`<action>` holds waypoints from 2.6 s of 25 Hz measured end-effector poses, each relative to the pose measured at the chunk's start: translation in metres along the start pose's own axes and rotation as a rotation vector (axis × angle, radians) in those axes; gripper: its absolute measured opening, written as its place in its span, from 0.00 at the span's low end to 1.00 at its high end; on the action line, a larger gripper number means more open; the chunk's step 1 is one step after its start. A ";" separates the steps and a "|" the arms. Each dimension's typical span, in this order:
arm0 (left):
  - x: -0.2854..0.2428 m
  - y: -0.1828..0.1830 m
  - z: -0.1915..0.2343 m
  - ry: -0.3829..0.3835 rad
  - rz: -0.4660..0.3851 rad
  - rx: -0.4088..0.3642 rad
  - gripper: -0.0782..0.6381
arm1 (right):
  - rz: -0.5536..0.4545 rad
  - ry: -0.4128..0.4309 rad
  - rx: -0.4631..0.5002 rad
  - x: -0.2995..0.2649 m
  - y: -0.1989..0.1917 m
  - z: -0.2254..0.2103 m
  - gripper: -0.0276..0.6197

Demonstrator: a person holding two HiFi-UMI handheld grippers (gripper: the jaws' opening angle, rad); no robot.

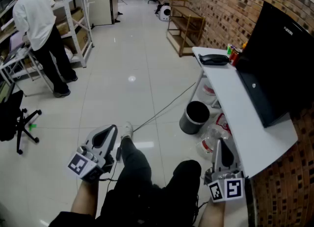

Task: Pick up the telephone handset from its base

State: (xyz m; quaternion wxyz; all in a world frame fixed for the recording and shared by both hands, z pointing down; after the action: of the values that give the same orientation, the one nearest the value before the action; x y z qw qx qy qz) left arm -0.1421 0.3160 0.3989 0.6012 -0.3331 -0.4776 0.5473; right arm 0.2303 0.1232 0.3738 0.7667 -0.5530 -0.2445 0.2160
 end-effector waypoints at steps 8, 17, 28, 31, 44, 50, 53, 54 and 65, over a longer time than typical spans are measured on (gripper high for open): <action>-0.016 0.010 0.009 -0.006 -0.008 -0.042 0.11 | 0.003 -0.022 0.040 -0.015 0.010 -0.012 0.06; -0.066 -0.007 0.046 0.007 0.036 -0.030 0.11 | -0.001 0.026 0.039 -0.078 -0.012 -0.019 0.06; -0.143 -0.029 0.096 0.019 0.057 0.024 0.11 | -0.007 0.020 0.007 -0.149 -0.038 -0.049 0.06; -0.161 -0.029 0.108 0.022 0.060 0.023 0.11 | -0.014 0.012 0.004 -0.165 -0.039 -0.056 0.06; -0.280 -0.004 0.147 -0.111 0.030 -0.002 0.11 | -0.045 -0.075 0.047 -0.220 -0.021 -0.092 0.06; -0.341 -0.001 0.153 -0.228 0.031 0.008 0.11 | -0.032 -0.175 0.072 -0.227 -0.015 -0.111 0.06; -0.369 -0.001 0.153 -0.297 0.045 0.015 0.11 | -0.019 -0.240 0.070 -0.226 -0.014 -0.117 0.06; -0.377 -0.002 0.152 -0.320 0.051 0.019 0.11 | -0.015 -0.261 0.072 -0.226 -0.014 -0.118 0.06; -0.448 -0.010 0.136 -0.531 0.075 0.066 0.11 | 0.052 -0.442 0.142 -0.210 -0.006 -0.119 0.06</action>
State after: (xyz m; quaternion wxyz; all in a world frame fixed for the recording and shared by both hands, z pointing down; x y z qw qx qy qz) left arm -0.2418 -0.1401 0.3579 0.4447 -0.1758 -0.5876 0.6527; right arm 0.1389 -0.0935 0.3191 0.7256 -0.4430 -0.3764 0.3683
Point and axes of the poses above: the fingertips, and each gripper's own axes: x backward along the fingers, z to its left, y out of its top, the point moved 10 cm from there along x, backward along the fingers, and after that the axes turned 14 degrees about x, right-handed, at the moved point
